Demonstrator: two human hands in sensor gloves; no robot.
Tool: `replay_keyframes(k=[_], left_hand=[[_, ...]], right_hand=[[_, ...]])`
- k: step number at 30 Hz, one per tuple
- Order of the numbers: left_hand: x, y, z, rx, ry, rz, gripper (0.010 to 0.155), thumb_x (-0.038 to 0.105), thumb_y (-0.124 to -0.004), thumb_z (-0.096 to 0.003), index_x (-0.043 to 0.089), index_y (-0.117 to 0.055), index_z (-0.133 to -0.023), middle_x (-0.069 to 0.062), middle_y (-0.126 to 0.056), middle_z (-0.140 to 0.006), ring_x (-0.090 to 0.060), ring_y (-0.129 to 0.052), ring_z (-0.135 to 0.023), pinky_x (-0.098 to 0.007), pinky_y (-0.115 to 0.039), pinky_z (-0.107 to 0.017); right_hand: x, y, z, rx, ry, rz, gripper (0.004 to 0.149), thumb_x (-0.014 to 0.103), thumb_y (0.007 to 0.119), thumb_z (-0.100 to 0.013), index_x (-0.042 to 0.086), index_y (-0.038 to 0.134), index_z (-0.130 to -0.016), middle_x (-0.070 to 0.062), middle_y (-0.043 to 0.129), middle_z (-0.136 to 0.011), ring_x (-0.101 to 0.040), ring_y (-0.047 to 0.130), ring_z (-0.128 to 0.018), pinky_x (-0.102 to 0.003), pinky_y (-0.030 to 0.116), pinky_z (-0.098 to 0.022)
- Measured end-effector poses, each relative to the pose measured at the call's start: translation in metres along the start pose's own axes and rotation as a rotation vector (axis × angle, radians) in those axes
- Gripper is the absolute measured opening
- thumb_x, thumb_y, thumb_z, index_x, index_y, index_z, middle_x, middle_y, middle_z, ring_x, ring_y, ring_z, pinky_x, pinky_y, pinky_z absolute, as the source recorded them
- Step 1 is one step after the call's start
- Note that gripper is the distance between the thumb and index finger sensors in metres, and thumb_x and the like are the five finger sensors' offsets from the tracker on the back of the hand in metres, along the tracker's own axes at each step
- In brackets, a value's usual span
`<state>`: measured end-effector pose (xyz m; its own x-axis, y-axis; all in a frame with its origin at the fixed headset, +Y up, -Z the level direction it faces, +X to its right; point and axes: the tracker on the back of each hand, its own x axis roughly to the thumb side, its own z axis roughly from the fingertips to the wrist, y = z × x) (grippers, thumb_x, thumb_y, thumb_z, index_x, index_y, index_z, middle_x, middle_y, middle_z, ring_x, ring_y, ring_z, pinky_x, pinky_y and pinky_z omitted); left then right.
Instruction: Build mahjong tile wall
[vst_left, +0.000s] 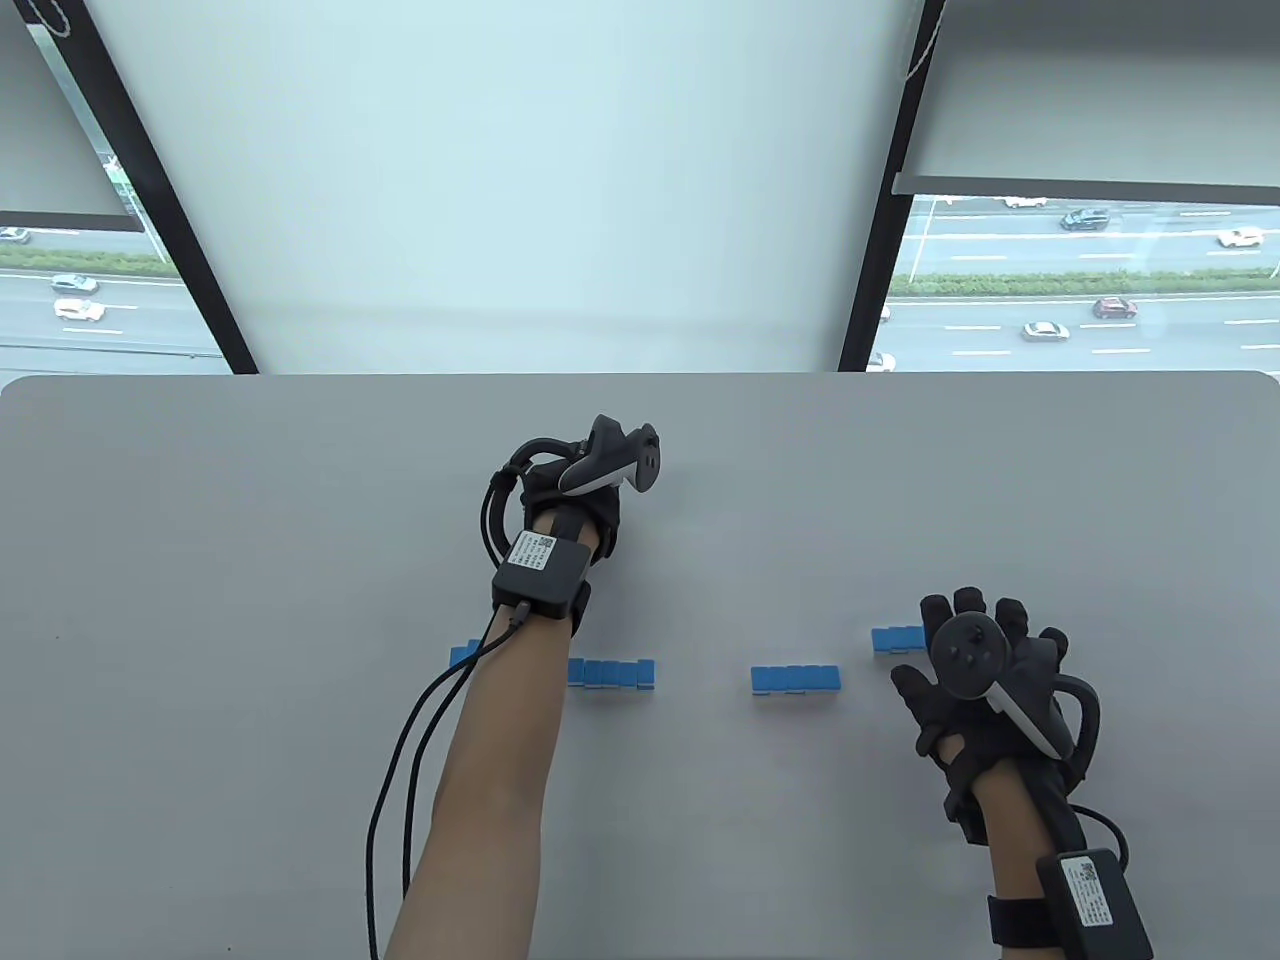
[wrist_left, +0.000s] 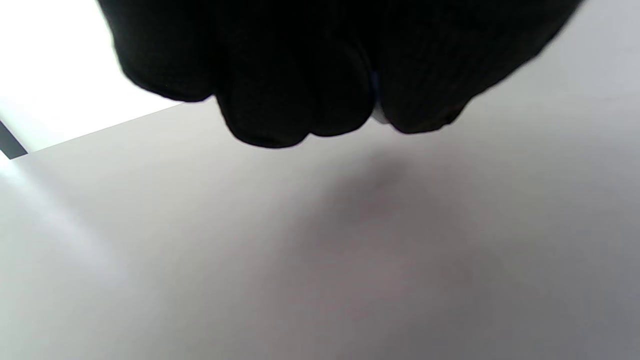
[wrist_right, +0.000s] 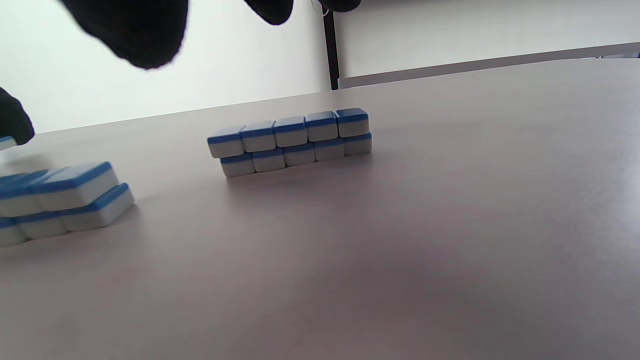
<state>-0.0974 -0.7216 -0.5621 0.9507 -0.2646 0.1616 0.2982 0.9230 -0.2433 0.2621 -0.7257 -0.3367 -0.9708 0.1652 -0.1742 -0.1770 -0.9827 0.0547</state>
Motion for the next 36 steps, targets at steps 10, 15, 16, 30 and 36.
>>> replay_keyframes(k=[10,15,16,30,36], left_hand=[[-0.088,0.019,0.116,0.19,-0.006,0.102,0.06,0.042,-0.089,-0.0391,0.026,-0.072,-0.095,0.006,-0.092,-0.081,-0.02,-0.1,-0.067,-0.05,-0.084,-0.057],[-0.122,0.0,0.171,0.274,0.026,0.189,0.06,0.041,-0.089,-0.0394,0.026,-0.073,-0.095,0.006,-0.095,-0.081,-0.02,-0.104,-0.066,-0.049,-0.086,-0.056],[-0.124,-0.004,0.177,0.281,0.03,0.199,0.06,0.04,-0.089,-0.0398,0.025,-0.072,-0.095,0.006,-0.094,-0.081,-0.02,-0.102,-0.067,-0.05,-0.084,-0.056],[-0.129,-0.1,0.206,0.312,0.073,0.34,0.058,0.04,-0.089,-0.0394,0.026,-0.075,-0.094,0.005,-0.096,-0.083,-0.022,-0.104,-0.068,-0.05,-0.086,-0.056],[-0.12,-0.108,0.192,0.254,0.07,0.31,0.058,0.039,-0.088,-0.0402,0.029,-0.074,-0.095,0.005,-0.095,-0.084,-0.022,-0.104,-0.07,-0.05,-0.085,-0.057]], right_hand=[[0.003,0.0,0.001,0.003,-0.021,-0.02,0.078,0.06,0.071,-0.041,0.033,0.036,-0.106,0.001,0.024,-0.115,-0.04,0.017,-0.102,-0.065,0.012,-0.065],[0.005,0.001,0.001,0.003,-0.03,-0.019,0.078,0.06,0.071,-0.041,0.034,0.036,-0.106,0.001,0.024,-0.115,-0.04,0.017,-0.102,-0.065,0.012,-0.065],[0.005,0.001,0.001,0.003,-0.03,-0.019,0.078,0.06,0.071,-0.041,0.034,0.036,-0.106,0.001,0.024,-0.115,-0.04,0.017,-0.102,-0.065,0.012,-0.065],[0.003,0.005,0.0,0.019,-0.011,-0.02,0.078,0.06,0.071,-0.041,0.034,0.036,-0.106,0.001,0.024,-0.114,-0.04,0.017,-0.102,-0.065,0.012,-0.065],[0.002,0.005,0.001,0.02,-0.001,-0.013,0.078,0.06,0.071,-0.041,0.034,0.035,-0.106,0.001,0.024,-0.114,-0.04,0.017,-0.102,-0.064,0.012,-0.065]])
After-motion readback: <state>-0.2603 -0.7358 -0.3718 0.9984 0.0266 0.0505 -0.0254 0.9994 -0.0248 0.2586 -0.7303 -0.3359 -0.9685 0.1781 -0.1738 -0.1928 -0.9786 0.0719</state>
